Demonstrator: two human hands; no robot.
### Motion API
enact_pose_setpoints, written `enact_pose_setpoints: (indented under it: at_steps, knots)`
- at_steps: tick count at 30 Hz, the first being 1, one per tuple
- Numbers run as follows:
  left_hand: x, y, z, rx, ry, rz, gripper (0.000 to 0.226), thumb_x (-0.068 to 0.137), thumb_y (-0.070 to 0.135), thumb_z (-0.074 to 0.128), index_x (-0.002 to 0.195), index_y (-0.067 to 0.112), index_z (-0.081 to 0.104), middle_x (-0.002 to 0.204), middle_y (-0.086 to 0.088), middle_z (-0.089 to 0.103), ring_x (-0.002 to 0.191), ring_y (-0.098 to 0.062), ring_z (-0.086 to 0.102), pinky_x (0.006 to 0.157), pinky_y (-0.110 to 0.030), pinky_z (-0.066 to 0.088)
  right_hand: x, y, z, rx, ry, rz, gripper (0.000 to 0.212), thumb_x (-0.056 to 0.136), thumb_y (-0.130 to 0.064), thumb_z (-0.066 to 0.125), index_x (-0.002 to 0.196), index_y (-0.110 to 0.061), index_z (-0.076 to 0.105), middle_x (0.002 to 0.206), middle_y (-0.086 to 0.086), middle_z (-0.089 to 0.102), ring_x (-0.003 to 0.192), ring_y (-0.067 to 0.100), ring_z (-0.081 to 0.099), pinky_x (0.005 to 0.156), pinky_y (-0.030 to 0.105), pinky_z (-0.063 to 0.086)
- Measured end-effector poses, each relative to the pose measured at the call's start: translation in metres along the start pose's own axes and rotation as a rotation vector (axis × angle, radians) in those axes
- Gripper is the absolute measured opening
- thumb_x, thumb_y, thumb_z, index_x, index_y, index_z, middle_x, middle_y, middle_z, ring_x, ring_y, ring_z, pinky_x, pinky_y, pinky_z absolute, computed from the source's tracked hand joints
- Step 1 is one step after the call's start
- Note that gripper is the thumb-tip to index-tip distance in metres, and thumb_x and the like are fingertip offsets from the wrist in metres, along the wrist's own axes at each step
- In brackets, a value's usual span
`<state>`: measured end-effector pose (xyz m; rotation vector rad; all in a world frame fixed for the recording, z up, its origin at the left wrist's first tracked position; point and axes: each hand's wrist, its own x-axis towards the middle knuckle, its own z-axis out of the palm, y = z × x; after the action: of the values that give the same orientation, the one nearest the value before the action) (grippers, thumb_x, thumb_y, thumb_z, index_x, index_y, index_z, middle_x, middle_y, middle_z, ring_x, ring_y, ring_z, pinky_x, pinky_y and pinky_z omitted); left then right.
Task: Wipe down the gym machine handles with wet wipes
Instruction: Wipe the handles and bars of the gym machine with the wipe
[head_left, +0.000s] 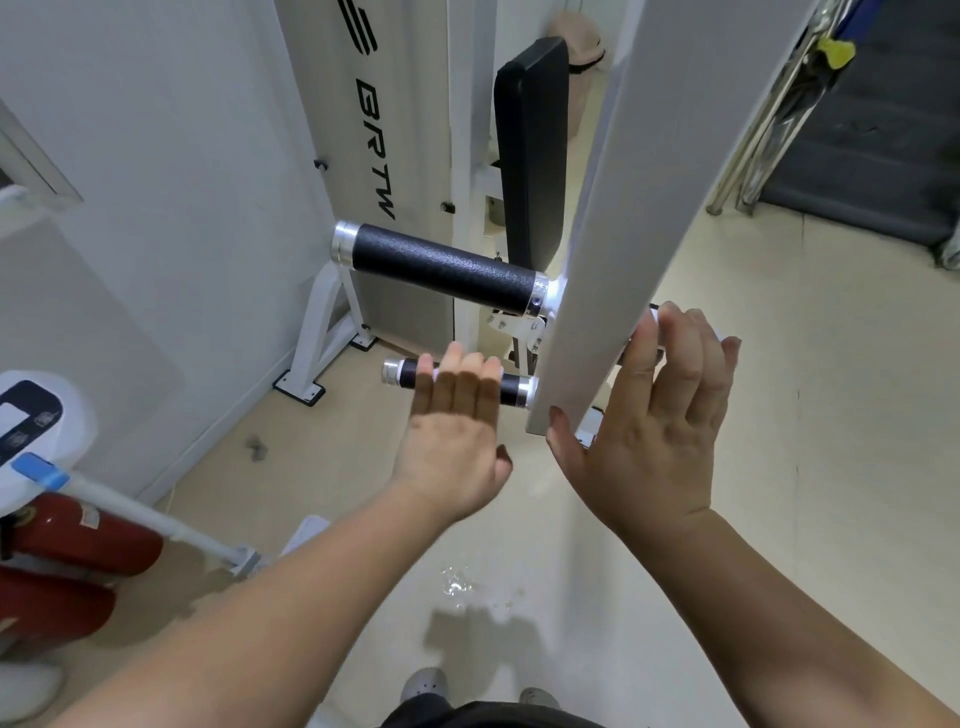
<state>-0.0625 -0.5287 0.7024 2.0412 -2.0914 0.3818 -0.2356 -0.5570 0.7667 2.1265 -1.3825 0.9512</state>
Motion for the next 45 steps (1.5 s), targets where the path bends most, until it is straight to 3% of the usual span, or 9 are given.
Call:
enact_pose_setpoints:
  at_steps: [7, 13, 17, 21, 26, 30, 36, 41, 45]
  knots:
    - [-0.005, -0.069, -0.001, 0.088, 0.018, 0.003, 0.099, 0.069, 0.049, 0.071, 0.147, 0.004, 0.032, 0.145, -0.017, 0.037, 0.145, -0.040, 0.031, 0.121, -0.058, 0.006, 0.001, -0.002, -0.001, -0.008, -0.007, -0.053, 0.089, 0.083, -0.046, 0.066, 0.149, -0.002, 0.026, 0.148, 0.017, 0.026, 0.142, 0.039, 0.027, 0.125, 0.053, 0.007]
    - [0.000, -0.018, 0.004, -0.182, 0.030, -0.251, 0.085, 0.087, 0.046, 0.032, 0.157, 0.004, 0.009, 0.168, -0.018, 0.009, 0.156, -0.036, 0.003, 0.122, -0.060, 0.001, 0.009, -0.003, -0.001, -0.003, -0.030, -0.012, 0.090, 0.081, -0.045, 0.066, 0.145, 0.007, 0.029, 0.146, 0.024, 0.029, 0.139, 0.045, 0.029, 0.125, 0.053, 0.009]
    - [0.007, -0.007, 0.006, -0.480, 0.290, -0.512, 0.052, 0.101, 0.029, 0.029, 0.145, 0.010, 0.049, 0.162, -0.009, 0.036, 0.154, -0.031, 0.020, 0.122, -0.059, 0.010, 0.006, -0.001, -0.001, 0.016, -0.040, -0.065, 0.087, 0.082, -0.042, 0.065, 0.146, 0.004, 0.028, 0.147, 0.020, 0.025, 0.139, 0.045, 0.029, 0.125, 0.052, 0.009]
    - [0.011, -0.021, 0.010, -0.418, 0.435, -0.418, 0.038, 0.103, 0.022, 0.039, 0.115, 0.010, 0.073, 0.142, -0.007, 0.062, 0.146, -0.036, 0.039, 0.122, -0.059, 0.014, 0.001, 0.001, -0.002, 0.046, -0.025, -0.097, 0.087, 0.082, -0.041, 0.066, 0.146, 0.006, 0.031, 0.146, 0.021, 0.026, 0.138, 0.045, 0.029, 0.124, 0.052, 0.010]
    - [0.006, -0.025, -0.003, -0.534, 0.371, -0.426, 0.027, 0.100, 0.026, 0.048, 0.100, 0.014, 0.073, 0.127, -0.004, 0.071, 0.141, -0.028, 0.049, 0.124, -0.054, 0.010, 0.000, 0.015, -0.003, 0.067, 0.009, -0.140, 0.084, 0.083, -0.042, 0.065, 0.147, 0.002, 0.033, 0.145, 0.020, 0.029, 0.136, 0.043, 0.032, 0.123, 0.054, 0.016]
    - [-0.009, -0.032, -0.009, -0.394, 0.359, -0.259, 0.031, 0.095, 0.023, 0.047, 0.105, 0.014, 0.075, 0.132, -0.009, 0.067, 0.138, -0.033, 0.049, 0.122, -0.056, 0.014, -0.001, 0.023, -0.004, 0.087, 0.022, -0.171, 0.084, 0.083, -0.042, 0.065, 0.147, 0.000, 0.032, 0.144, 0.019, 0.030, 0.136, 0.041, 0.033, 0.122, 0.054, 0.018]
    - [-0.015, -0.043, -0.008, -0.229, 0.475, -0.223, 0.019, 0.093, 0.017, 0.064, 0.104, 0.011, 0.078, 0.099, -0.012, 0.068, 0.084, -0.039, 0.059, 0.075, -0.043, 0.047, -0.006, 0.017, -0.007, 0.113, 0.020, -0.185, 0.086, 0.080, -0.043, 0.066, 0.146, 0.000, 0.034, 0.144, 0.019, 0.029, 0.136, 0.041, 0.033, 0.123, 0.054, 0.016]
    - [-0.011, 0.010, 0.002, -0.496, 0.452, -0.366, 0.029, 0.089, 0.008, 0.056, 0.111, 0.002, 0.074, 0.114, -0.015, 0.065, 0.096, -0.037, 0.059, 0.092, -0.032, 0.043, -0.005, 0.014, -0.009, 0.112, 0.008, -0.181, 0.088, 0.079, -0.044, 0.066, 0.146, 0.003, 0.035, 0.144, 0.022, 0.030, 0.135, 0.043, 0.033, 0.123, 0.055, 0.016]
    - [-0.004, 0.036, -0.003, -0.673, 0.509, -0.429, 0.017, 0.093, 0.001, 0.059, 0.102, -0.003, 0.072, 0.106, 0.006, 0.050, 0.094, -0.017, 0.052, 0.090, -0.015, 0.038, -0.004, 0.017, -0.008, 0.104, 0.024, -0.193, 0.082, 0.082, -0.043, 0.064, 0.143, 0.008, 0.043, 0.142, 0.023, 0.034, 0.131, 0.046, 0.038, 0.120, 0.057, 0.021]
